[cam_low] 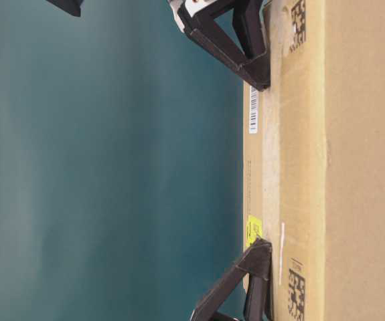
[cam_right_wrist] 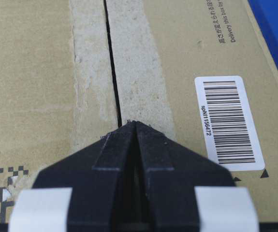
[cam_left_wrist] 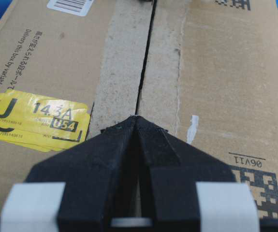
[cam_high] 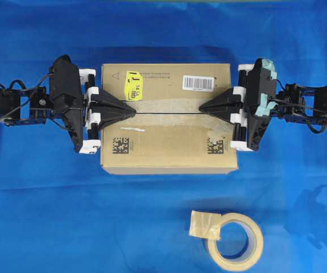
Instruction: Close the cardboard box.
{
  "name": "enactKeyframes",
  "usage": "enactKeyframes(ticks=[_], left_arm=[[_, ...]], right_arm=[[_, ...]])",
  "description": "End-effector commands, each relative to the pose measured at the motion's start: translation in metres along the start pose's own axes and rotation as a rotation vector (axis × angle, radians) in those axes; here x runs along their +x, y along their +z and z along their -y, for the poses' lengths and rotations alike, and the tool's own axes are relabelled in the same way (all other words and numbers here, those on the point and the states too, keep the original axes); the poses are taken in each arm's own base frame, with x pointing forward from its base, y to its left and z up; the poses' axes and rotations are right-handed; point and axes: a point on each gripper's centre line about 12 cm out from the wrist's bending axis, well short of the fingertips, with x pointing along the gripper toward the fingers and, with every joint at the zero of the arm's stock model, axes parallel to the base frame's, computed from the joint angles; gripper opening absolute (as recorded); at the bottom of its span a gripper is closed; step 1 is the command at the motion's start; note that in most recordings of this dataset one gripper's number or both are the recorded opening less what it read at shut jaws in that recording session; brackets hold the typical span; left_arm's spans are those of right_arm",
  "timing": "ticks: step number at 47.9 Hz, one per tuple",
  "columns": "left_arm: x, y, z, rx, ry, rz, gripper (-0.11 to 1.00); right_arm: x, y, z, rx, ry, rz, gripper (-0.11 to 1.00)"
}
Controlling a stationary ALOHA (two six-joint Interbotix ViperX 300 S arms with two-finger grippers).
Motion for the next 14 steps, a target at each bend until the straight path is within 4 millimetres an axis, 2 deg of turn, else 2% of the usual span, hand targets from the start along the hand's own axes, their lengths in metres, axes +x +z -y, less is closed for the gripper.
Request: enactKeyframes(ticks=[1, 14], left_arm=[[0.0018, 0.0069, 0.0009, 0.001, -0.003, 0.023, 0.0], [0.002, 0.0074, 0.0009, 0.0, -0.002, 0.024, 0.0]], right_arm=[[-0.0001, 0.0053, -0.0049, -0.005, 0.013, 0.014, 0.0], [-0.0001, 0.0051, -0.006, -0.006, 0.017, 0.013, 0.0]])
